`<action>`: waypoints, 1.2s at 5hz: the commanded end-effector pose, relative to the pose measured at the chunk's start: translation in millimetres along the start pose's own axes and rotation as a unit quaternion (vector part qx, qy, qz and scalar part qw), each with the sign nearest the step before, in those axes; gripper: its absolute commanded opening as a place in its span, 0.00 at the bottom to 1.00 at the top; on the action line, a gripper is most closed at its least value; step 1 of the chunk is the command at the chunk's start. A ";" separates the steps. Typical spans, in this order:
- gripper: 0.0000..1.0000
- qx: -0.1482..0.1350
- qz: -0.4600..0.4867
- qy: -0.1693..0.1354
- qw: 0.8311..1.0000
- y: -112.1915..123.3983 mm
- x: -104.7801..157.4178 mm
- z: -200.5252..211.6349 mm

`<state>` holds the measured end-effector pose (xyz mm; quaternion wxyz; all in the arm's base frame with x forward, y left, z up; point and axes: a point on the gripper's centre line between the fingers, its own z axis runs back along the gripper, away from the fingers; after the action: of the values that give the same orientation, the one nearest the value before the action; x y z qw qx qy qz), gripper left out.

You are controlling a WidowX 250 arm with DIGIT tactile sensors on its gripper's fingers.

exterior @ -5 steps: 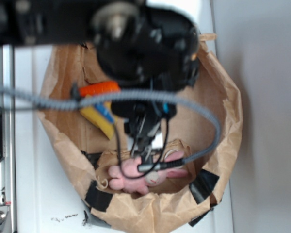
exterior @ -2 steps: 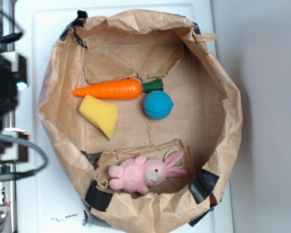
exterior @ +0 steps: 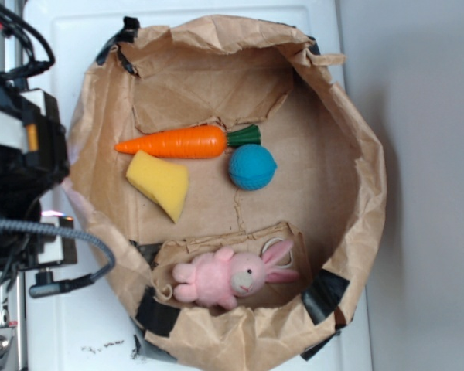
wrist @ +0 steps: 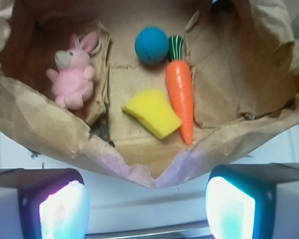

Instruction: Grab the blue ball.

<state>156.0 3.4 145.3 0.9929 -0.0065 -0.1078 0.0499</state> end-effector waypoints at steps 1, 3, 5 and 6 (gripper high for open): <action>1.00 0.001 0.034 -0.016 0.999 -6.0 41.7 7.9; 1.00 0.012 0.078 -0.011 0.997 -23.6 100.3 -6.4; 1.00 0.030 0.045 -0.046 0.997 -8.5 127.4 -70.9; 1.00 0.030 0.045 -0.046 0.997 -8.5 127.4 -70.9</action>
<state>286.1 5.6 85.5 0.9876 0.0233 -0.1239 0.0932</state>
